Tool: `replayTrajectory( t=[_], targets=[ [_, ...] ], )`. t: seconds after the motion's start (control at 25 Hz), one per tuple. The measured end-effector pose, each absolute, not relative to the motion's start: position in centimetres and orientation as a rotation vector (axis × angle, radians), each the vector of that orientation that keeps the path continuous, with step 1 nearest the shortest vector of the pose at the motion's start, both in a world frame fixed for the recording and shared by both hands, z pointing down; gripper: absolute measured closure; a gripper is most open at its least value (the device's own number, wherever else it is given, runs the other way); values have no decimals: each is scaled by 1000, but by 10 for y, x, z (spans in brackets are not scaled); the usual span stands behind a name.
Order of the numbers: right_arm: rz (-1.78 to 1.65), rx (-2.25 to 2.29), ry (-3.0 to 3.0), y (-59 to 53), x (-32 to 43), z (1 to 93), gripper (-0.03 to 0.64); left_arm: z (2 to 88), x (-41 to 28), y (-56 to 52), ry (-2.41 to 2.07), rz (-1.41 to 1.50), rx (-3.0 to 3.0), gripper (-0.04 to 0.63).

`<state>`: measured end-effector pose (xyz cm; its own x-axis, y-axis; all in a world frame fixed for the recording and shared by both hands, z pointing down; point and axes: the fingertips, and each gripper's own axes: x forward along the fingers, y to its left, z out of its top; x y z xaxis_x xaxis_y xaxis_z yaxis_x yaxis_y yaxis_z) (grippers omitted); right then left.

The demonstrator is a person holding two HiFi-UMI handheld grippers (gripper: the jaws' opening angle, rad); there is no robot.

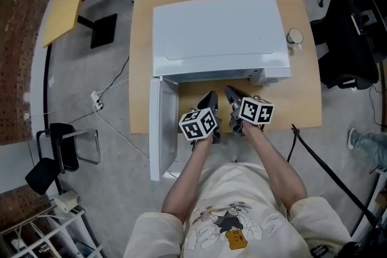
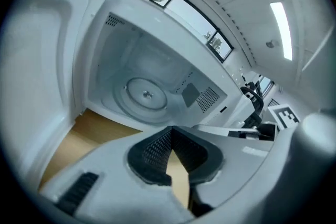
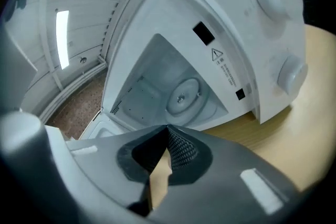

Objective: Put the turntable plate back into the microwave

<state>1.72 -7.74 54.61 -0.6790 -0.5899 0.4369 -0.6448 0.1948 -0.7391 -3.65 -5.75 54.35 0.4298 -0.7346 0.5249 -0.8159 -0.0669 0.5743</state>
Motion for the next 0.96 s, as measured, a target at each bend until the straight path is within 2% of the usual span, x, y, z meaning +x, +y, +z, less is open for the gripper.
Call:
replayTrajectory(
  t=[0.28, 0.96],
  targets=[
    [1292, 1228, -2380, -52, 17, 545, 611, 547, -20, -23, -1357, 217, 1832, 597],
    [1276, 1207, -2358, -38, 3, 560, 609, 551, -32, -27, -1370, 227, 1852, 595]
  ],
)
